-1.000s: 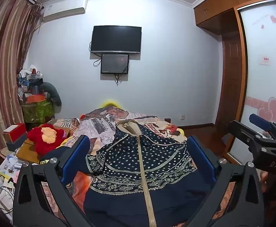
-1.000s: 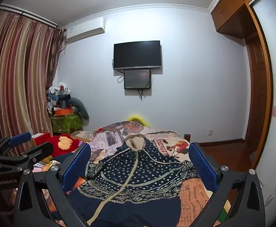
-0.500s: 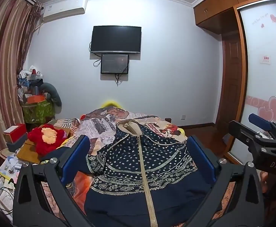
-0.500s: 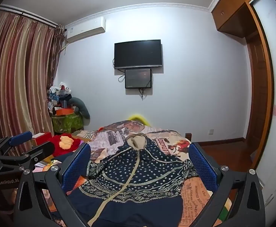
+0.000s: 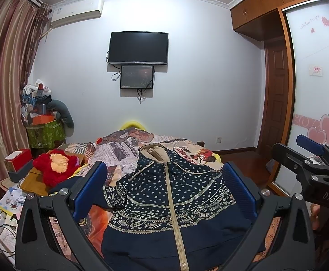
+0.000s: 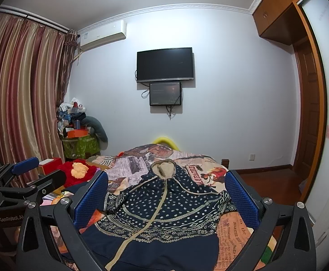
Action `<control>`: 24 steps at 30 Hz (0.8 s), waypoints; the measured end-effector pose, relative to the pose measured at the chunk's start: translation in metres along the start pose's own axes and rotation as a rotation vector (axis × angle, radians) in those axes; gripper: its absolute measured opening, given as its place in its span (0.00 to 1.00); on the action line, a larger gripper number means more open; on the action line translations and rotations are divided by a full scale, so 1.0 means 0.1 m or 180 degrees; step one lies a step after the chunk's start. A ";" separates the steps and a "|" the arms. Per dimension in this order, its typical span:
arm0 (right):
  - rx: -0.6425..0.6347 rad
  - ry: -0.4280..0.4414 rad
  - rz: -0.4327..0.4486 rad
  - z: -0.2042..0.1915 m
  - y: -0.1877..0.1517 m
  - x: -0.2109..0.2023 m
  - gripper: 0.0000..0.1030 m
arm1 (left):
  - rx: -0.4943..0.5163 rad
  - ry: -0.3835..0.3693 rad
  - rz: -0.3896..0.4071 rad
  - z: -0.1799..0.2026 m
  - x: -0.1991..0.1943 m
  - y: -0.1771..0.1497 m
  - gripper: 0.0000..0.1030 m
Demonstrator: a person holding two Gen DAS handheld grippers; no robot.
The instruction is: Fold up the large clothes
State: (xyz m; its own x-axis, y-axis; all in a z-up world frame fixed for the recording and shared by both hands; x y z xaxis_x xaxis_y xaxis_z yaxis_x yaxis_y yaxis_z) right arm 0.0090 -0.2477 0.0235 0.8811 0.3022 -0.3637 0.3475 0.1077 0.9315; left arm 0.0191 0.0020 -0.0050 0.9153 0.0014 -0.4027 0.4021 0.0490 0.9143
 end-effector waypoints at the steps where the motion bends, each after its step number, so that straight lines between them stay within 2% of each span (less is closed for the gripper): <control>1: 0.0000 0.0001 -0.0001 0.00 0.00 0.00 1.00 | -0.0003 -0.0003 0.0003 0.00 0.00 0.00 1.00; 24: -0.0021 0.0063 0.0016 -0.07 0.03 -0.03 1.00 | -0.0022 0.0012 0.0022 -0.04 -0.05 0.02 1.00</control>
State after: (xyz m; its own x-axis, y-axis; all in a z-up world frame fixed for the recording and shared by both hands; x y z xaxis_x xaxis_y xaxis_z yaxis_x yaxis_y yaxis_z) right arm 0.0050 -0.2417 0.0280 0.8764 0.3214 -0.3588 0.3409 0.1124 0.9334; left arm 0.0148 0.0057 -0.0016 0.9180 0.0056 -0.3965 0.3956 0.0559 0.9167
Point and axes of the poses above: each gripper's, at about its wrist camera, not at the fingertips, and x roughly the way its jaws point, z to its right, y to its top, the point moved 2 cm from there along x, roughly the way its jaws point, and after that the axes turned 11 degrees about -z, right-handed, at the moved point
